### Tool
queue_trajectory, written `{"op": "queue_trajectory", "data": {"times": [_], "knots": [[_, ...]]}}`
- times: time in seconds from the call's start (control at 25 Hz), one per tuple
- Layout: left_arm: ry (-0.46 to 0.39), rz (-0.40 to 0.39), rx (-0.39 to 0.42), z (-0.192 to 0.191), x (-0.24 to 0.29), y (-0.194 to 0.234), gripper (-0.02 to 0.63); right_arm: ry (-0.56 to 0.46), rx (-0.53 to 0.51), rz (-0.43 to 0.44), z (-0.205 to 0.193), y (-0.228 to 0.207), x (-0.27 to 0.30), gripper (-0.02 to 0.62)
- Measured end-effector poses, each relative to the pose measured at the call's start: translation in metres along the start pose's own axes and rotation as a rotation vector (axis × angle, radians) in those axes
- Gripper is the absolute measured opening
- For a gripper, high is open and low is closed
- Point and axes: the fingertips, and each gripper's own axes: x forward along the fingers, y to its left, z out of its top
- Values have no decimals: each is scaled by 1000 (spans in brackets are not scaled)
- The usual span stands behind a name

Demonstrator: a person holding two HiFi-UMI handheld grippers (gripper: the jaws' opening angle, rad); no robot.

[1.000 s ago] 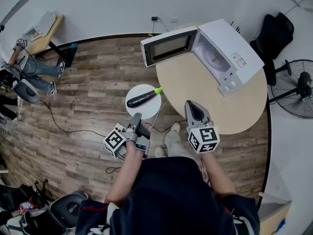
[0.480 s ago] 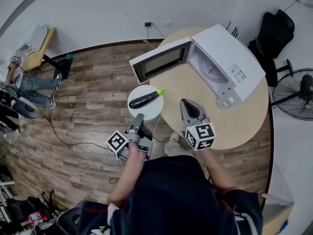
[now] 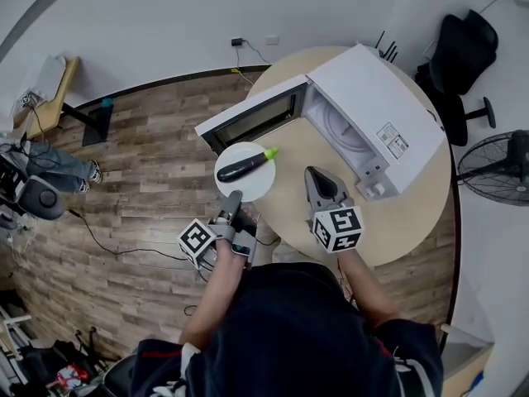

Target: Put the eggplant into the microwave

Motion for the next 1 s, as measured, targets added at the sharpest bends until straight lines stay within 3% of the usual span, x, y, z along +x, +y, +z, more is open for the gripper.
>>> {"op": "queue_trajectory", "data": {"times": [0.6, 1.0], "knots": [[81, 54, 8, -36, 57, 13, 26, 22, 82, -76, -15, -67, -3, 11], [201, 69, -3, -50, 89, 20, 26, 40, 106, -179, -23, -91, -9, 11]]}}
